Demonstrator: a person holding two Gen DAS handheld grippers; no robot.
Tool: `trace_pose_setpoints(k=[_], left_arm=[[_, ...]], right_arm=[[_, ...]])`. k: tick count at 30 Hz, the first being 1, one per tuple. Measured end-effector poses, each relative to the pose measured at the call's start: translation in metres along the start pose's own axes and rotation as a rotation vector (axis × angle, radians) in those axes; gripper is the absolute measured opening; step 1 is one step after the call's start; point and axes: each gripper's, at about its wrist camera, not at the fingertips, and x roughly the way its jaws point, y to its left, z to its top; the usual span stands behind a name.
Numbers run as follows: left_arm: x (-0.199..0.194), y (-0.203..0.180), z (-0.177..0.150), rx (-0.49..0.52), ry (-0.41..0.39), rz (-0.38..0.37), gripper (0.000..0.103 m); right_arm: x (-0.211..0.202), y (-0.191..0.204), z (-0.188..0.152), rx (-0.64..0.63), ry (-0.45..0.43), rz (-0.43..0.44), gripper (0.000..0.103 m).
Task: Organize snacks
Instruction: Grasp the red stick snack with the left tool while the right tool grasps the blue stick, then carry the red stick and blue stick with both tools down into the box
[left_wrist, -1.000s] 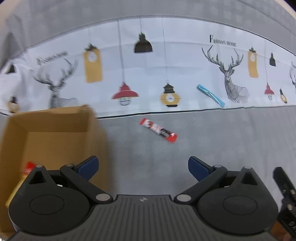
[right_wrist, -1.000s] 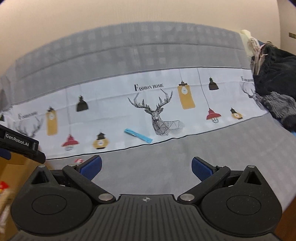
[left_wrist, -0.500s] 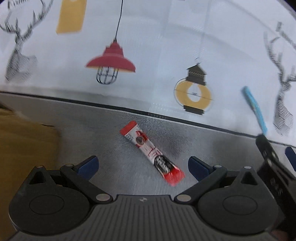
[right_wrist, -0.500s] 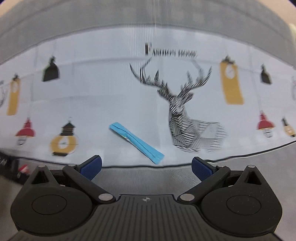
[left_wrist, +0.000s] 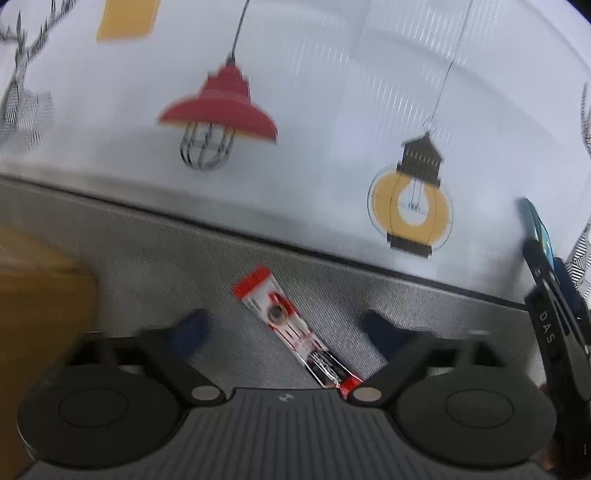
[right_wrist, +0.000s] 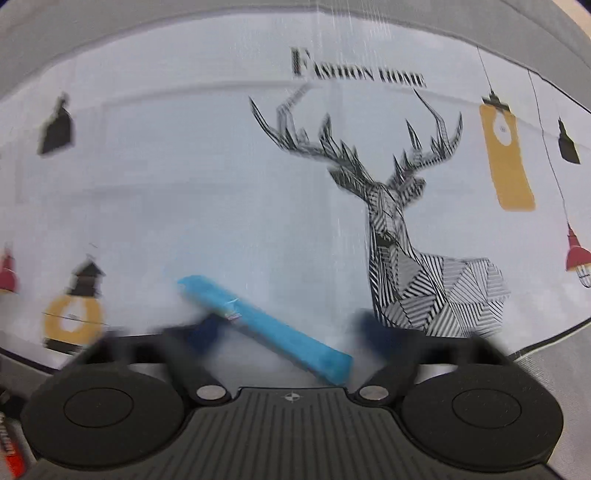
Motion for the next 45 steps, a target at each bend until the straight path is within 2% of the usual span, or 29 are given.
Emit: trace_pose_setpoints(k=[1, 2, 3, 5, 6, 8, 11, 16, 21, 25, 28, 34, 40, 45], left_arm=[[-0.004, 0.002, -0.001, 0.014, -0.014, -0.002, 0.052], [-0.008, 0.006, -0.002, 0.023, -0.031, -0.01, 0.037], [-0.012, 0.009, -0.005, 0.03, -0.043, -0.02, 0.013], [-0.015, 0.016, -0.014, 0.043, -0.048, -0.044, 0.013], [-0.018, 0.017, -0.019, 0.067, -0.067, -0.031, 0.013], [-0.026, 0.02, -0.033, 0.118, -0.112, -0.016, 0.013], [-0.044, 0.03, -0.055, 0.153, -0.144, -0.051, 0.013], [-0.08, 0.04, -0.109, 0.22, -0.188, -0.097, 0.013], [-0.129, 0.064, -0.166, 0.286, -0.196, -0.186, 0.013], [-0.173, 0.095, -0.213, 0.338, -0.24, -0.201, 0.013], [-0.202, 0.125, -0.245, 0.349, -0.266, -0.197, 0.013], [-0.247, 0.195, -0.304, 0.343, -0.344, -0.144, 0.013], [-0.274, 0.274, -0.353, 0.256, -0.393, -0.098, 0.013], [-0.286, 0.316, -0.38, 0.207, -0.431, -0.081, 0.013]], right_arm=[[-0.003, 0.001, -0.001, -0.008, 0.006, -0.004, 0.032], [-0.005, 0.001, -0.002, -0.015, 0.01, -0.006, 0.023], [-0.007, 0.001, -0.003, -0.019, 0.018, -0.013, 0.016], [-0.016, -0.001, -0.004, -0.004, 0.049, -0.013, 0.007], [-0.026, -0.003, -0.005, 0.012, 0.064, -0.005, 0.006], [-0.043, -0.003, -0.011, 0.04, 0.096, 0.013, 0.006], [-0.076, -0.003, -0.024, 0.11, 0.118, 0.033, 0.006], [-0.138, 0.01, -0.049, 0.245, 0.131, 0.063, 0.006], [-0.212, 0.039, -0.062, 0.291, 0.088, 0.074, 0.006], [-0.28, 0.07, -0.068, 0.264, 0.062, 0.114, 0.006], [-0.331, 0.101, -0.074, 0.221, 0.055, 0.175, 0.006], [-0.409, 0.159, -0.083, 0.186, 0.063, 0.316, 0.006], [-0.464, 0.222, -0.098, 0.09, 0.075, 0.442, 0.006], [-0.492, 0.254, -0.107, 0.027, 0.071, 0.472, 0.006]])
